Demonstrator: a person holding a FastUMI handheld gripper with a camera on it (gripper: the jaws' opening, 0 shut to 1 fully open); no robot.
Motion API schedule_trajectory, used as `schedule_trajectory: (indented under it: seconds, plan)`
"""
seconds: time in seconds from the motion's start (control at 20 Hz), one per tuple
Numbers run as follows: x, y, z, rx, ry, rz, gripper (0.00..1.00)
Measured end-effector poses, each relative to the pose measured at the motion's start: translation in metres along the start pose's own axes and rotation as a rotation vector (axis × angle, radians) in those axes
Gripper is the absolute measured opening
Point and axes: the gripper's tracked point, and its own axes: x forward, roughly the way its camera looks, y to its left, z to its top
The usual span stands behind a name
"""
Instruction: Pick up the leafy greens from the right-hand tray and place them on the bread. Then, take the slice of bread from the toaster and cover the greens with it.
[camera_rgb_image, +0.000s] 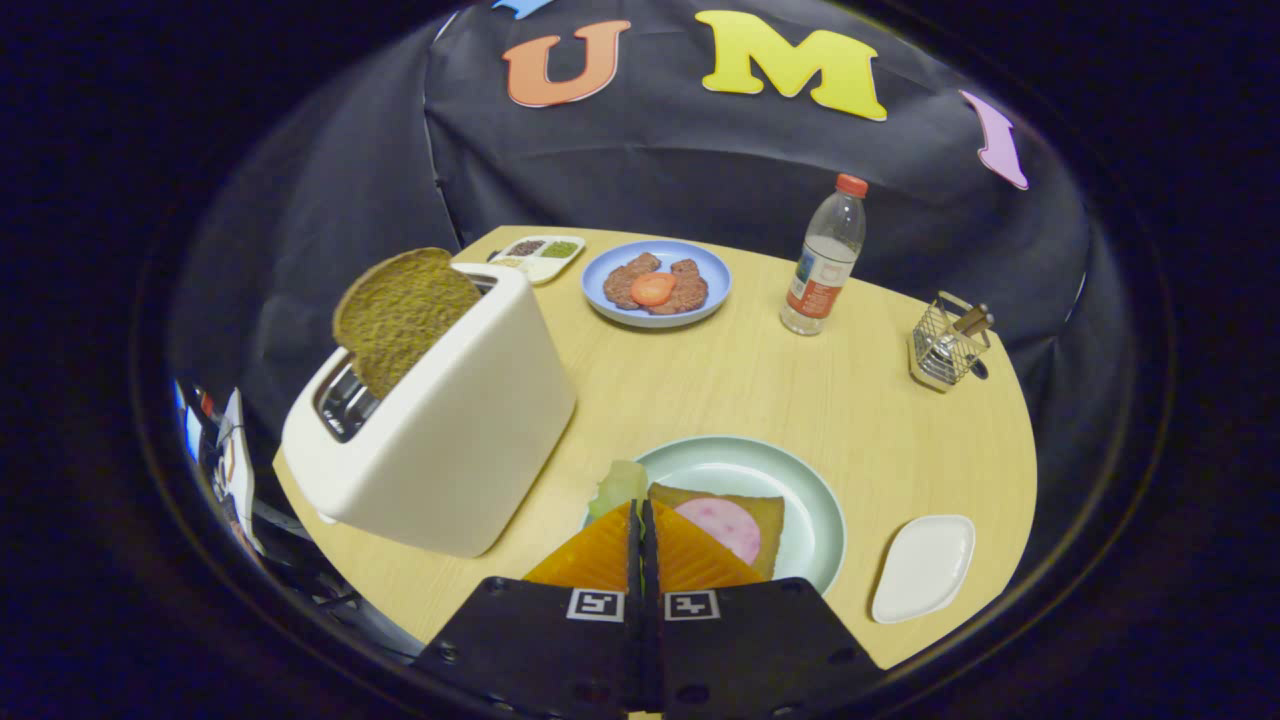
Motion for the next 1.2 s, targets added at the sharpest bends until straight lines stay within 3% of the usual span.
schedule_trajectory:
  seconds: [0.35, 0.7, 0.9, 1.2]
  plan:
    - [0.037, -0.044, -0.001, 0.049, 0.027, -0.068, 0.0]
    - [0.038, -0.06, -0.005, 0.108, 0.009, -0.097, 0.11]
    - [0.004, -0.054, 0.0, 0.118, -0.036, -0.096, 0.34]
    - [-0.089, -0.027, 0.042, 0.088, -0.208, -0.104, 0.73]
